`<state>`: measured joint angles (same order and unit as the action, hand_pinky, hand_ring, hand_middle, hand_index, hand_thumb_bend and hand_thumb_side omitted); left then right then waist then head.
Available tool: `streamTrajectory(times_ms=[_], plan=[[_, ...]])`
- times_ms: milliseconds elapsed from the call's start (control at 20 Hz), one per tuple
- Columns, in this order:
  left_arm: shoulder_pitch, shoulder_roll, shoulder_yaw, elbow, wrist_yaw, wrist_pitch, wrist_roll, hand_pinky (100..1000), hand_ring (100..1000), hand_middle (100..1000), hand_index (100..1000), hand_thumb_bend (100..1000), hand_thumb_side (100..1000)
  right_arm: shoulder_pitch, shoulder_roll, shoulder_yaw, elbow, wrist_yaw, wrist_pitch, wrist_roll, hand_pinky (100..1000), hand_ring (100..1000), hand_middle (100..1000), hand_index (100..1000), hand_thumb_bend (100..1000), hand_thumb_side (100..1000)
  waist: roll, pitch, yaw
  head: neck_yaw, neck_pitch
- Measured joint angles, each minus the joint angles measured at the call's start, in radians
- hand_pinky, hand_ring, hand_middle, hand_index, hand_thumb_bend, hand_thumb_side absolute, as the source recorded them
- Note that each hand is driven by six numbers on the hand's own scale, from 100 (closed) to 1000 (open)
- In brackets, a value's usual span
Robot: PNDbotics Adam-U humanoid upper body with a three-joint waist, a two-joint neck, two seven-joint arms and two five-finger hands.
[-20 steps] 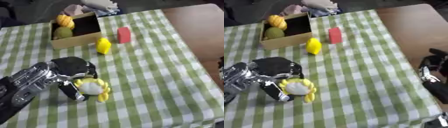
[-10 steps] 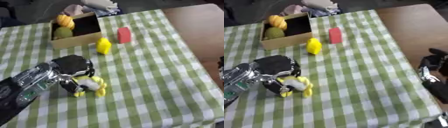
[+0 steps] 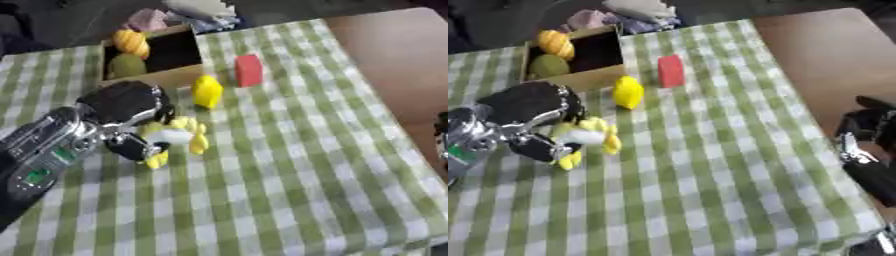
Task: Pick up objects on the table and place them in the box.
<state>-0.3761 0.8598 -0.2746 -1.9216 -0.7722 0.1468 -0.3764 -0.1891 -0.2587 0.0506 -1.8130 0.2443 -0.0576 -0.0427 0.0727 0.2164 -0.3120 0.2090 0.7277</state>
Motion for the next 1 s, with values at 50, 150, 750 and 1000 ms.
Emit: streamTrajectory(times_ms=[50,150,750,1000], plan=[[-0.015,0.004,0.017,0.011,0.003,0.018,0.005,447,356,390,517,240,100,0.002,0.000,0.000,0.000,0.000,0.000,0.000,607,648,633,833,100,411,0.000,0.000,0.000,0.000,0.000],[-0.050,0.004,0.048,0.050,0.006,0.051,0.017,448,355,389,518,230,100,0.004,0.000,0.000,0.000,0.000,0.000,0.000,607,648,633,833,100,393,0.000,0.000,-0.001,0.000,0.000],[-0.300,-0.088,0.127,0.545,-0.020,0.152,0.136,560,485,508,650,175,116,0.013,0.000,0.017,0.001,-0.006,0.000,0.011,606,646,633,833,100,393,0.000,0.000,-0.028,0.019,0.001],[-0.321,-0.127,0.142,0.691,-0.024,0.156,0.192,647,599,634,749,200,193,0.013,0.000,0.018,0.001,-0.009,0.000,0.013,607,646,633,833,100,392,0.000,0.000,-0.038,0.024,0.001]])
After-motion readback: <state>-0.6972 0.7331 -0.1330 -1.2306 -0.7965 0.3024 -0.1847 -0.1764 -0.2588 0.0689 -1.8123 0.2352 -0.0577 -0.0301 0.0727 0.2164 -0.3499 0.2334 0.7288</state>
